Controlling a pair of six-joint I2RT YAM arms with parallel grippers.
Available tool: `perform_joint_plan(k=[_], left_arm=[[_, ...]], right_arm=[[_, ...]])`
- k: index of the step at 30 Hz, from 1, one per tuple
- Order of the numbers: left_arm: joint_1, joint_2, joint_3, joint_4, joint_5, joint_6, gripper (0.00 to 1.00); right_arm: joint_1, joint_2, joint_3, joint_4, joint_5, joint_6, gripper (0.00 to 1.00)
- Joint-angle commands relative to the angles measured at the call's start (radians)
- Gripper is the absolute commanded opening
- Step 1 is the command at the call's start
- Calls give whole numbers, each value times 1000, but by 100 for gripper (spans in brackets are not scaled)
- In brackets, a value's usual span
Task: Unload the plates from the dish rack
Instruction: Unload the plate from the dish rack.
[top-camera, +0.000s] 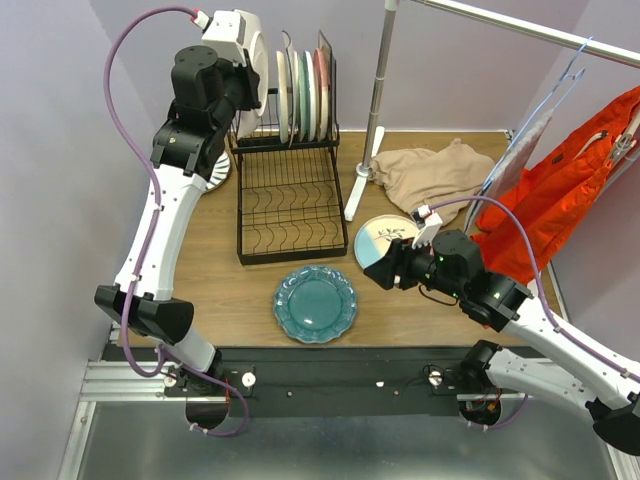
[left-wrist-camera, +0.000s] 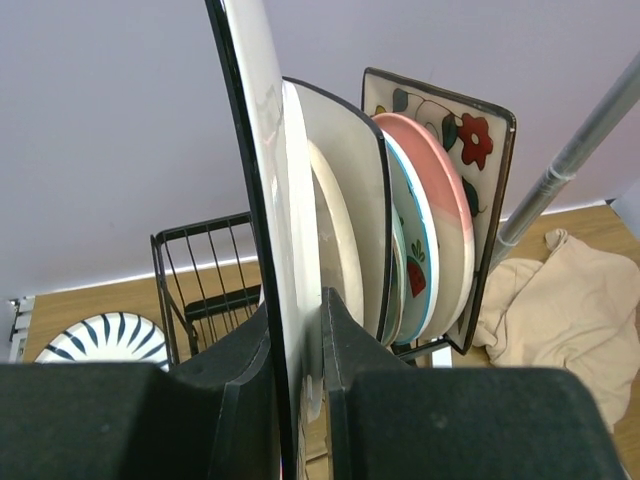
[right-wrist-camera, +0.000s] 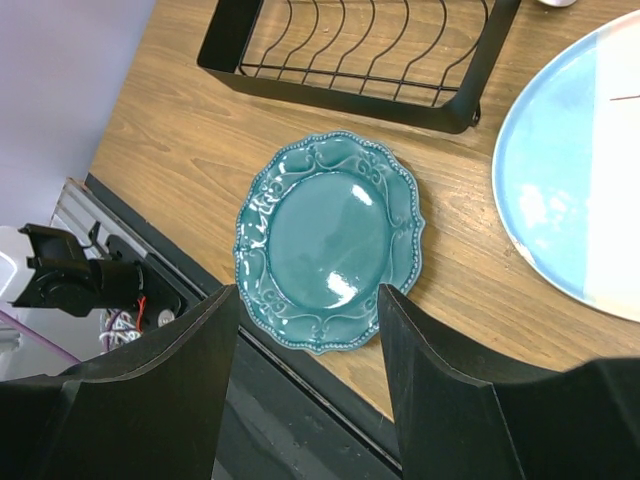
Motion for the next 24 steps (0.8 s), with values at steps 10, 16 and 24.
perform_joint_plan(k=[10,16,24], left_arm=[[4,-177,91,-35,-275,102,0],[4,-302,-167,-88,-573,132,0],[68,-410,-497,-102,-670,35,0]], right_arm=[[3,-6,42,-4,21,9,65],[3,-33,13,-3,7,26,65],[5,-86,-2,-9,-10,29,65]])
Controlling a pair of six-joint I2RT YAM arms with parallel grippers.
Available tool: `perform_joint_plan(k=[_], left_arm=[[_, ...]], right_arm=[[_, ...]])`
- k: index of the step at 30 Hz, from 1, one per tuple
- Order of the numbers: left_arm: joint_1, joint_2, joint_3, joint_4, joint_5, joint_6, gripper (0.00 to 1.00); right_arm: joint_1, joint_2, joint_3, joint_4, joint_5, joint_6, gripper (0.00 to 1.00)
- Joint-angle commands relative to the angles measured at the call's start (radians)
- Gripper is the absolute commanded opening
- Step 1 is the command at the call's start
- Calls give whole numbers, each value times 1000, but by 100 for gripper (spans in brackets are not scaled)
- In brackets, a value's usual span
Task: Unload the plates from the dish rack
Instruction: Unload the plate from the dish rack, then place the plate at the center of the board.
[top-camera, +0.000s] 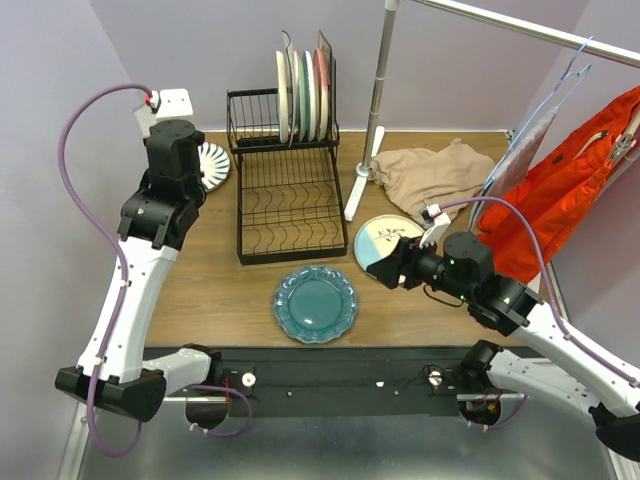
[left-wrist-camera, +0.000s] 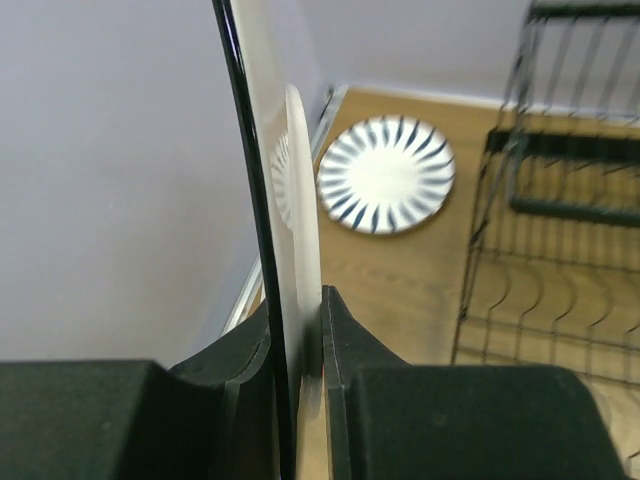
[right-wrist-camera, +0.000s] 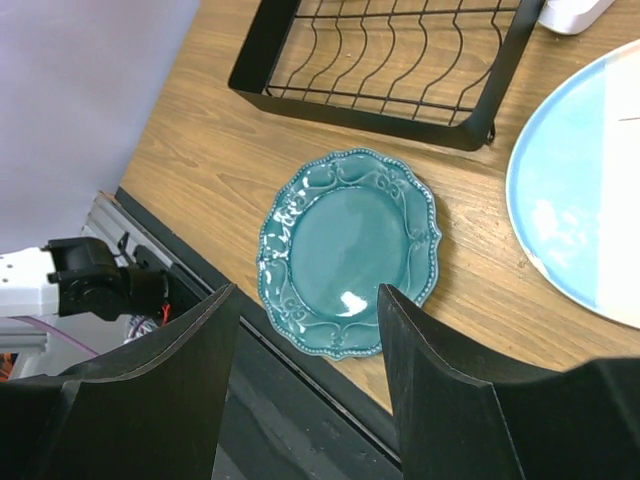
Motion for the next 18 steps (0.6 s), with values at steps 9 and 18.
perform_joint_plan(k=[9,18], left_arm=[[101,69,-239,86,-113,-152,0],[110,29,-530,364,-225,6,0]], right_arm=[[3,-78,-14,-30,-25,29,65],[5,-101,-14,-46,-18,32,65]])
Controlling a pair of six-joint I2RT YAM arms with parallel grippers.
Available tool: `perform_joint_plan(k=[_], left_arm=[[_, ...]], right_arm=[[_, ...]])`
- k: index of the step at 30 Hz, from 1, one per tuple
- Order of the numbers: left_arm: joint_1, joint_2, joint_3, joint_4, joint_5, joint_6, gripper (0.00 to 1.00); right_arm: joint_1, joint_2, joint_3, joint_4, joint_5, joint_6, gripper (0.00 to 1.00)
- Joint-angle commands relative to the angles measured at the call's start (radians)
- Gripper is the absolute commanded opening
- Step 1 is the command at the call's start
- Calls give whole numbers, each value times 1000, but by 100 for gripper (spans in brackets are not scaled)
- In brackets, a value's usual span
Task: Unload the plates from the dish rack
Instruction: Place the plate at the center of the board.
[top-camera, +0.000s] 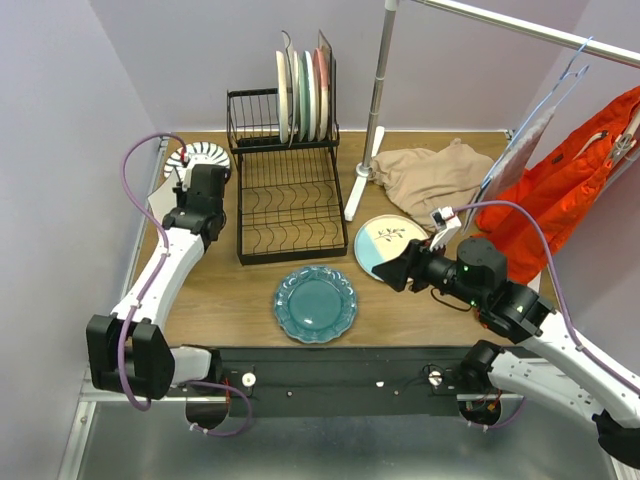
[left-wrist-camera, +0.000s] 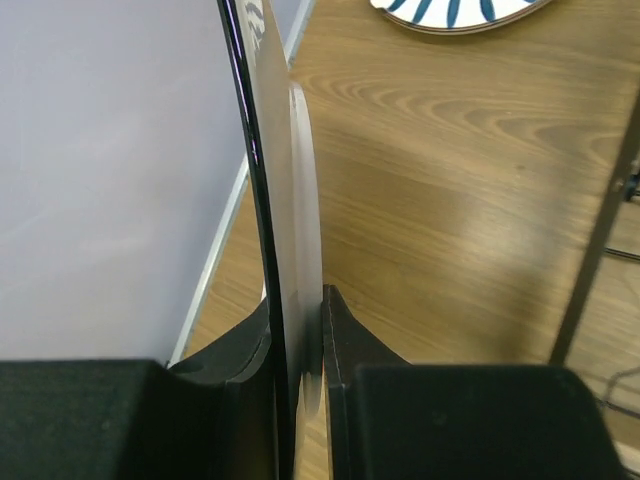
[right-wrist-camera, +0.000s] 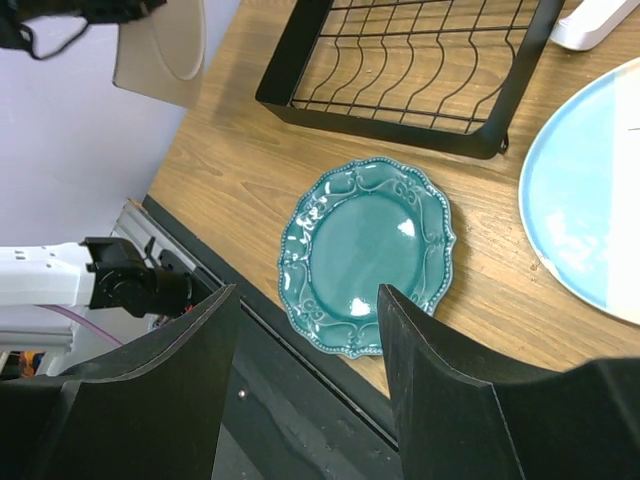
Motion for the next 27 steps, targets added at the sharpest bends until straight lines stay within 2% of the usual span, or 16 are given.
perform_joint_plan(k=[1,7,16,27], left_arm=[[3,-55,-81,305,-188,127,0],[3,29,-167,355,-216,183,0],[-8,118,-156,295,-230,236,0],[-16,189,-218,362,-135,254,0]], right_arm=[[3,-13,-12,-26,-10,11,65],[3,-19,-17,-26,-13,20,65],[3,-14,-6,-32,-12,13,65],[3,-17,20,-60,-1,3,65]])
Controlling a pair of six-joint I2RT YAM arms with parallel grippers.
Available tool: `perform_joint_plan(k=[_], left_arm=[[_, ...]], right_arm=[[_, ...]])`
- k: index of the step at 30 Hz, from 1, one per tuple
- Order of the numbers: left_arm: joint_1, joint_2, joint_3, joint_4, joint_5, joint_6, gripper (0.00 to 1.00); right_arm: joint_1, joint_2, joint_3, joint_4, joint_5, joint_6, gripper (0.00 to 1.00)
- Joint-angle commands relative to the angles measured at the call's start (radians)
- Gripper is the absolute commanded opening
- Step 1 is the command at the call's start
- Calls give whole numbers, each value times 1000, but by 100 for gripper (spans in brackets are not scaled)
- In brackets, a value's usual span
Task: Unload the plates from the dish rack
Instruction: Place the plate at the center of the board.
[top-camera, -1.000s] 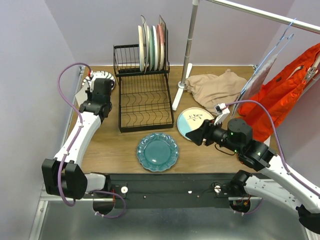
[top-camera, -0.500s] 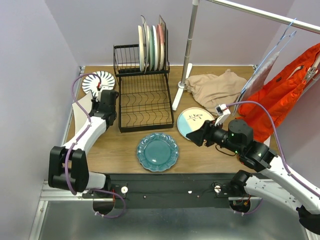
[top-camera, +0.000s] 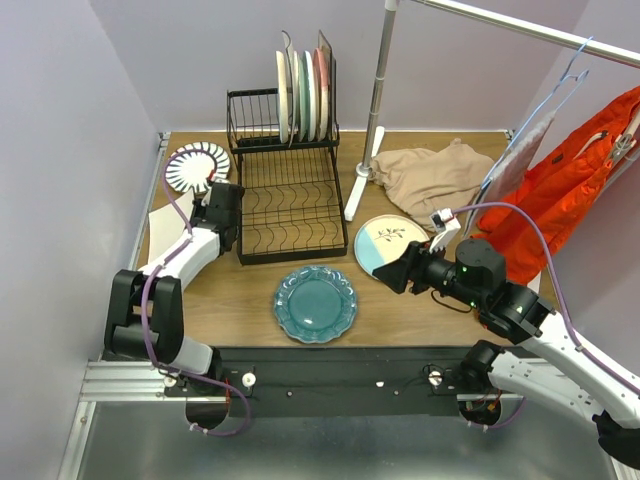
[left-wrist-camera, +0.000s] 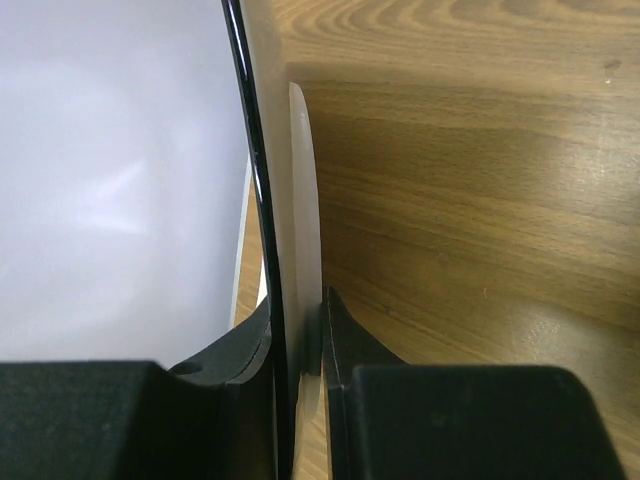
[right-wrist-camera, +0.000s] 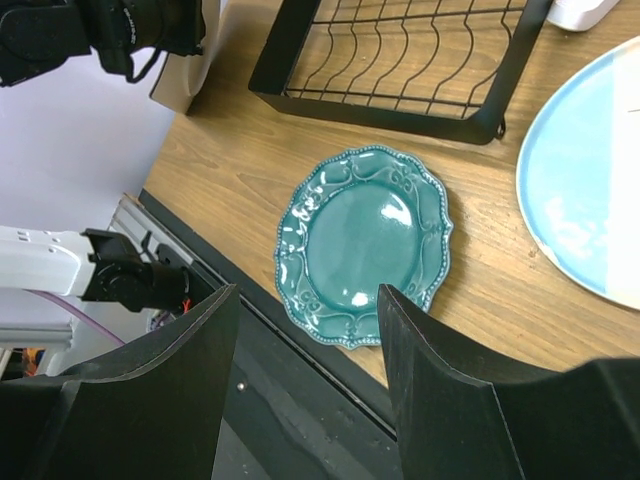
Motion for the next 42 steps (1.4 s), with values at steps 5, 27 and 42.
perform_joint_plan(k=[5,27,42], left_arm=[[-19,40,-31,110,40,1,0],[-51,166,29,113,130,-2,26],[-51,224,67,130,307,-36,32]], right_arm=[[3,-15,31,-51,6,-8,65],[5,-16,21,-60,23,-20,65],[3,-27,9,-68,34,-19,65]])
